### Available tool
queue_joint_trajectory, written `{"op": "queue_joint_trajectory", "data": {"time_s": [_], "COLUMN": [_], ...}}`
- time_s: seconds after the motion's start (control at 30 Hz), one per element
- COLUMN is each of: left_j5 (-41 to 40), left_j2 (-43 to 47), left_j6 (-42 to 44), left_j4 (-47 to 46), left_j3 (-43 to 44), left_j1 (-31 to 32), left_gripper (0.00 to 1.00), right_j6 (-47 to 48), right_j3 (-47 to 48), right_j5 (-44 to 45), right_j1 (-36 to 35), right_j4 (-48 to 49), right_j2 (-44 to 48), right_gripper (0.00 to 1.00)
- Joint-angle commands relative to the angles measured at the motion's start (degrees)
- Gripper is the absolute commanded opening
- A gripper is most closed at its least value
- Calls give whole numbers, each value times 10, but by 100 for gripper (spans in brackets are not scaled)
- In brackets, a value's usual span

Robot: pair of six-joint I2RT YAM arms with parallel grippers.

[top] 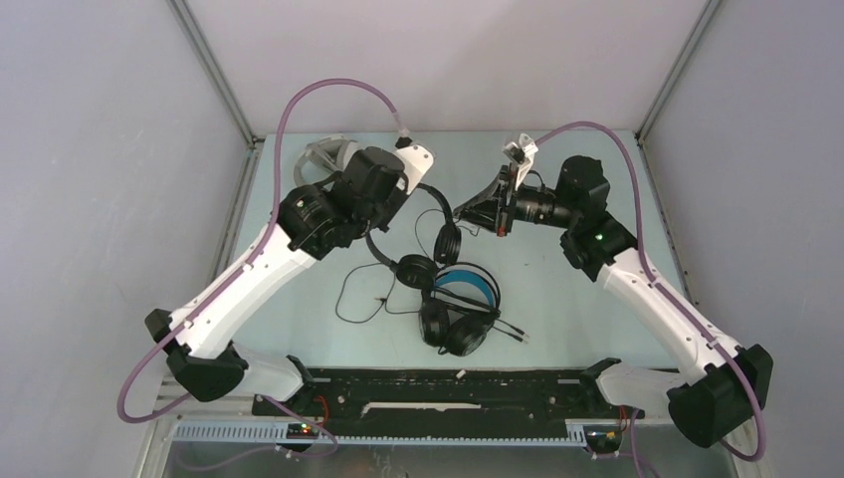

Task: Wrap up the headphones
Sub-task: Wrap the headphones cable around the headphones.

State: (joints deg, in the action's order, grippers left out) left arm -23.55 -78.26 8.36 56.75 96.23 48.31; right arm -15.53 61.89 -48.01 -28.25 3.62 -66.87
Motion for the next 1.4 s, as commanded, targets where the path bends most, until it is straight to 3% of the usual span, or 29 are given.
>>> {"op": "queue_joint_trajectory", "data": {"time_s": [0.0, 0.17, 0.3, 0.5, 0.73, 1.1, 1.23, 1.37], "left_j5": [-119, -156, -173, -199, -220, -257, -258, -224], "left_j2": [-9, -13, -12, -7, -14, -12, -18, -11], "left_j6": [-8, -23, -25, -31, -125, -168, -175, -130], "left_j4": [-7, -21, -30, -44, -55, -94, -88, -107], "left_j3": [37, 36, 33, 18, 22, -4, -2, -25], "left_j1": [7, 8, 9, 8, 9, 9, 9, 9], "left_gripper": [0, 0, 0, 0, 0, 0, 0, 0], "right_j6": [-72, -154, -194, -159, -274, -291, -232, -200], "right_j3": [38, 38, 38, 81, 103, 145, 182, 199], "right_j5": [-34, -77, -89, -29, 13, 30, 34, 52], "right_j1": [3, -1, -10, -17, -19, -38, -57, -43], "right_j4": [10, 76, 114, 3, -18, -58, -119, -154], "right_j2": [-5, -25, -36, -38, -62, -70, -73, -67], "right_gripper": [3, 11, 8, 3, 0, 0, 0, 0]}}
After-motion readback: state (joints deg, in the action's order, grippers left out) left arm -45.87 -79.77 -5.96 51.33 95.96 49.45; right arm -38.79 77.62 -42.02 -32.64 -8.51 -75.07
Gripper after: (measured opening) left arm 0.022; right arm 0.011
